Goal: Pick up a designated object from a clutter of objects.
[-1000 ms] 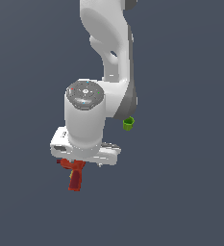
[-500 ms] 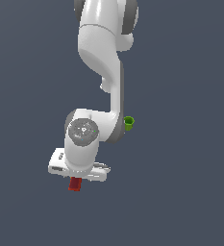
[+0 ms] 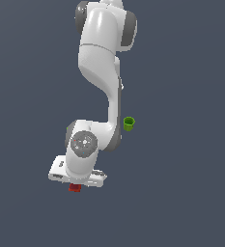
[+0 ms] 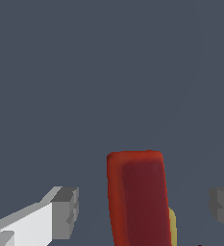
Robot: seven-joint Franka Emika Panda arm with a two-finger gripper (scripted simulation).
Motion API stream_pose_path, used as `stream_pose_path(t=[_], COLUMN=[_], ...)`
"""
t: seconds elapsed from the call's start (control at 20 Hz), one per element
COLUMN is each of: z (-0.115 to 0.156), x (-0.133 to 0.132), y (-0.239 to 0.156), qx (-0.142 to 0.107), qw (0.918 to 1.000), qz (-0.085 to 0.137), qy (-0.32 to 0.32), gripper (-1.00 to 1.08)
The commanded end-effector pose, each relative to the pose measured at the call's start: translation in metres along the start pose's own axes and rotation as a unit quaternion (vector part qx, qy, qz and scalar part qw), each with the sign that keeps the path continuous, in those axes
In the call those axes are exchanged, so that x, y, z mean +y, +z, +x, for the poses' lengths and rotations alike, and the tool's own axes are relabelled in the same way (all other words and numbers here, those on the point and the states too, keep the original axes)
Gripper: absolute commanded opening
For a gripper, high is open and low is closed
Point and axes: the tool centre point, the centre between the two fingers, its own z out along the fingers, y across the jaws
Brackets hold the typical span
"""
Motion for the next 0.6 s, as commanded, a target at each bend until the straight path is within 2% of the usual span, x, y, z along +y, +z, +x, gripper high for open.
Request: stream_pose_path(t=[0.0,0.25,0.55], z=[0.001,0.0,0.0], x=[0.0,0.0,0.0], y=[0.003,0.006,0.026], qx=[0.001,0.001,0.001], qw=[1.0,1.0,1.0], qz=[-0.002,-0.001,-0.001], qy=[-0.001,-0.001,-0.001], gripper=[1.08,1.08,1.08])
